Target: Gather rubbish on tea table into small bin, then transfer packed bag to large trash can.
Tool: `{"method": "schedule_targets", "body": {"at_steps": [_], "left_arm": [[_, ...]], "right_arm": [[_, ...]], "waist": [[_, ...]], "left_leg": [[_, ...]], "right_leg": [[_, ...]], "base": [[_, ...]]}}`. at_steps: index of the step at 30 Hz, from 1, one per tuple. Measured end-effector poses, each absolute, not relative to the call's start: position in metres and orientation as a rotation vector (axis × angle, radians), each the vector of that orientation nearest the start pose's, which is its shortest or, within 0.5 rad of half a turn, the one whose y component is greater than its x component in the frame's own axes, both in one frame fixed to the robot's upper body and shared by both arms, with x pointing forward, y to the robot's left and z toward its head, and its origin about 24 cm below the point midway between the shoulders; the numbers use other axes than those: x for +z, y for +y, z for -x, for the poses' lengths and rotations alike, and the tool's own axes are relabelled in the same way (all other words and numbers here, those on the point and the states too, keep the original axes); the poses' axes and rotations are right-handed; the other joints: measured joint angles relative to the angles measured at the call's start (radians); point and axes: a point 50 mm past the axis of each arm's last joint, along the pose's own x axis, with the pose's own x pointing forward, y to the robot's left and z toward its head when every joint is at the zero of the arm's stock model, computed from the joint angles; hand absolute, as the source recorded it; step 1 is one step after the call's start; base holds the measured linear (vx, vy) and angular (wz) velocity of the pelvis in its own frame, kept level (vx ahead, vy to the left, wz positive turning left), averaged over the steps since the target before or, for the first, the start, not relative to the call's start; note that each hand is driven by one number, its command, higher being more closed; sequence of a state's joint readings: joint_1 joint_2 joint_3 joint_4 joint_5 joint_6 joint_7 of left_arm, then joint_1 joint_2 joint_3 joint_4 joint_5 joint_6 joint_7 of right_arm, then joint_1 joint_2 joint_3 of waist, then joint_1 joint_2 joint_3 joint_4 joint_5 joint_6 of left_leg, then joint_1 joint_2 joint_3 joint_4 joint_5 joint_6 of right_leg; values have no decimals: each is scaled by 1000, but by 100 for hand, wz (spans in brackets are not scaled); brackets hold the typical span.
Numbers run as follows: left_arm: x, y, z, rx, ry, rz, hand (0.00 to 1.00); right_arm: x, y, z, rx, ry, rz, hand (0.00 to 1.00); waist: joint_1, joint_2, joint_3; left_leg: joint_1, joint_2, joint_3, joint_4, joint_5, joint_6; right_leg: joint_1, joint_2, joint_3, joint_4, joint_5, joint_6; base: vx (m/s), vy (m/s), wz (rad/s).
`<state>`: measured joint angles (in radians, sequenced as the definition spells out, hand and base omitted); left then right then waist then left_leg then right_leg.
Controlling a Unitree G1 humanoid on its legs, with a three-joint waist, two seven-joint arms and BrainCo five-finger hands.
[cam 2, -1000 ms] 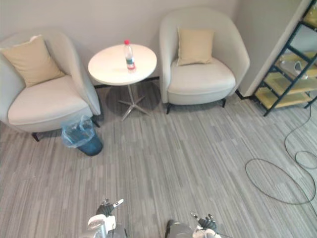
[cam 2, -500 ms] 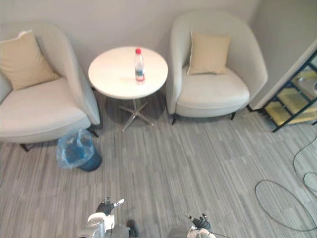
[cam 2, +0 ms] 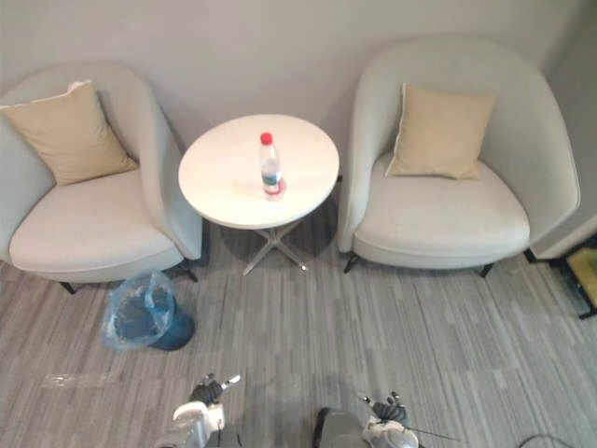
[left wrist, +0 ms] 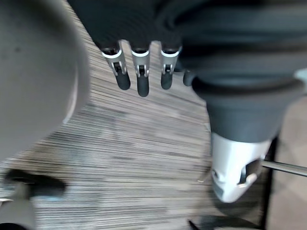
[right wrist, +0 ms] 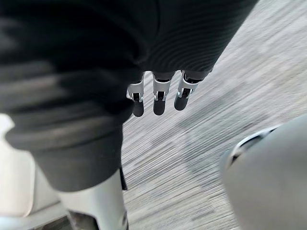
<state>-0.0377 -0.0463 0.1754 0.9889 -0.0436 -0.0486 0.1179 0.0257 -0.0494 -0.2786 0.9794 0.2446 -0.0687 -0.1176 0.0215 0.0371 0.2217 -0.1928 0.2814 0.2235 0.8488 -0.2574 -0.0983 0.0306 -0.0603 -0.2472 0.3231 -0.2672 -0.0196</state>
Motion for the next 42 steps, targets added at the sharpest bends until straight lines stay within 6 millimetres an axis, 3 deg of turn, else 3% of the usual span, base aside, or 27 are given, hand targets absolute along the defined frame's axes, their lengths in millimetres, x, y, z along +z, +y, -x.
{"method": "schedule_targets", "body": {"at_steps": [3,4,5,6,8,10,11,13,14,16,19,21,22,23,26,31,33,37,42], "left_arm": [[-140,158,-161,242,884,117,0],[-139,157,-164,239,875,117,0],[-139,154,-163,225,880,110,0],[-139,153,-163,215,880,102,0],[-141,159,-163,176,895,35,0],[-140,160,-165,173,891,33,0],[-140,162,-163,178,896,26,0],[-146,168,-154,150,943,-31,0],[-147,168,-153,141,954,-40,0],[-149,166,-148,130,981,-48,0],[-151,167,-144,133,990,-45,0],[-151,167,-143,137,994,-43,0],[-151,168,-142,145,992,-37,0],[-153,161,-140,158,1004,2,0],[-156,144,-135,159,1027,68,0],[-154,143,-137,142,1013,71,0],[-152,149,-142,148,991,57,0],[-150,150,-145,139,978,45,0],[-153,150,-141,96,1006,-5,0]], "right_arm": [[-143,-219,-133,-562,878,-310,0],[-144,-214,-131,-571,868,-335,0],[-147,-207,-124,-564,889,-341,0],[-148,-206,-122,-556,898,-334,0],[-153,-183,-129,-465,943,-331,0],[-152,-180,-130,-462,941,-336,0],[-153,-176,-130,-453,945,-343,0],[-150,-172,-137,-410,921,-314,0],[-149,-173,-138,-410,914,-312,0],[-147,-176,-140,-410,899,-307,0],[-146,-177,-141,-409,891,-307,0],[-146,-177,-142,-408,887,-308,0],[-147,-176,-139,-409,897,-309,0],[-147,-184,-140,-415,893,-292,0],[-146,-199,-136,-453,891,-273,0],[-149,-200,-127,-468,913,-274,0],[-151,-192,-125,-454,929,-284,0],[-152,-192,-123,-460,936,-292,0],[-153,-195,-121,-475,943,-298,0]], "waist": [[20,-3,3],[25,-16,9],[30,-24,-4],[39,-15,-12],[32,-67,-31],[34,-78,-33],[49,-80,-32],[25,-80,-33],[22,-81,-33],[18,-72,-29],[13,-70,-29],[4,-71,-30],[2,-87,-40],[7,-43,-49],[6,15,-65],[3,3,-57],[17,-39,-66],[23,-43,-65],[18,-33,-77]], "left_leg": [[-59,-39,47,-141,10,27],[-72,-84,67,-240,18,35],[-59,-140,48,-444,81,4],[-50,-155,31,-479,161,18],[-52,-230,25,-475,122,76],[-29,-244,48,-458,80,84],[27,-246,76,-481,62,95],[135,-259,91,-527,40,116],[159,-262,91,-538,37,117],[289,-270,78,-626,37,117],[344,-252,29,-650,37,117],[360,-243,-12,-652,36,115],[372,-257,-38,-653,24,93],[386,-229,-64,-654,0,54],[403,-201,-92,-655,28,27],[355,-181,-123,-602,57,2],[268,-187,-120,-485,57,2],[258,-185,-98,-475,57,2],[315,-203,-97,-625,81,23]], "right_leg": [[57,-23,10,-37,1,13],[107,-47,7,-84,3,17],[131,-54,22,-130,-6,36],[141,-46,44,-149,-10,42],[161,-93,140,-183,-17,61],[134,-117,189,-97,-6,82],[76,-128,231,65,6,105],[-61,-142,262,423,38,208],[-83,-143,259,476,33,205],[-173,-142,182,575,-17,148],[-244,-110,133,455,-40,104],[-257,-81,127,267,-1,83],[-253,-75,140,97,149,47],[-241,-49,136,104,152,38],[-194,-29,112,66,139,19],[-63,-39,34,-13,133,27],[-51,-60,24,-54,124,46],[-25,-63,4,-102,144,56],[-25,-60,3,-143,175,60]], "base": [[413,123,-10],[372,204,13],[353,204,5],[367,228,-16],[449,270,6],[357,216,-11],[305,161,-60],[418,181,-37],[488,120,5],[479,62,18],[341,-72,47],[361,-169,78],[285,-172,52],[422,-211,40],[329,-139,14],[152,-98,48],[5,-30,42],[-26,36,16],[-13,15,1]]}}
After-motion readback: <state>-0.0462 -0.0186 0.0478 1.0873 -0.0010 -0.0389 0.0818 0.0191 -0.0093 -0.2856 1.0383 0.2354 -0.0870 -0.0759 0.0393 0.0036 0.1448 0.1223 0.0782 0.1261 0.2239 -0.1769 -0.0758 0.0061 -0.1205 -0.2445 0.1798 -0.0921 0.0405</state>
